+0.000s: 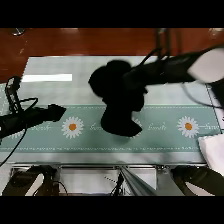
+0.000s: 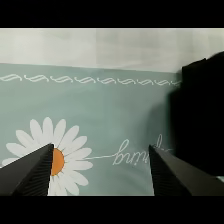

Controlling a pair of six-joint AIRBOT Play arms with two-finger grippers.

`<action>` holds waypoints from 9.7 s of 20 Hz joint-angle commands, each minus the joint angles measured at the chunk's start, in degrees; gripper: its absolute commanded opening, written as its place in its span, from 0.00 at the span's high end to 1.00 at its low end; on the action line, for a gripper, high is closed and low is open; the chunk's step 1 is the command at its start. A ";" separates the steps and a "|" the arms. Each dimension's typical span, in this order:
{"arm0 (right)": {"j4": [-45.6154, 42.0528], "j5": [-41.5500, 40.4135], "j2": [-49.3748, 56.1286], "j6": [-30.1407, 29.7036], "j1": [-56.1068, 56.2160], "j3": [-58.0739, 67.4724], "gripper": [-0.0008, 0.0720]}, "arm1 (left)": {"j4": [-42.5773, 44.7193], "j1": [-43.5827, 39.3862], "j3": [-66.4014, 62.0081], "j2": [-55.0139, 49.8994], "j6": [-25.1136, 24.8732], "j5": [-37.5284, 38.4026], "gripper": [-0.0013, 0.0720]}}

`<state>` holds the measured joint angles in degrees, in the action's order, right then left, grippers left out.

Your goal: Fold the shirts.

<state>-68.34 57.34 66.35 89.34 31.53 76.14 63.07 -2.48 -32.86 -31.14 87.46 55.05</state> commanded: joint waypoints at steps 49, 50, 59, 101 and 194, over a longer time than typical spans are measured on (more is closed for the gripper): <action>33.66 2.36 -10.58 -20.28 -34.86 -52.17 0.25 | -55.58 -3.21 -6.84 -51.45 -40.94 -1.92 0.96; 35.12 2.21 -8.50 -21.75 -34.86 -52.15 0.25 | -55.58 -3.21 -6.84 -51.45 -40.94 -1.92 0.96; 40.11 -1.79 7.67 -24.52 -22.03 -47.01 0.25 | -55.58 -3.23 -6.84 -51.45 -40.74 -1.20 0.96; -14.45 2.49 -12.17 9.68 -19.54 -11.67 0.95 | -15.58 9.51 -11.56 -16.85 -10.19 3.52 0.96; 8.00 33.16 29.11 -8.87 -49.22 25.68 0.14 | -17.20 30.45 -16.83 -26.67 -24.13 2.71 0.02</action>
<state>-52.77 85.91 101.75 81.58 -14.96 104.42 34.68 24.38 -41.69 -56.75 60.18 55.90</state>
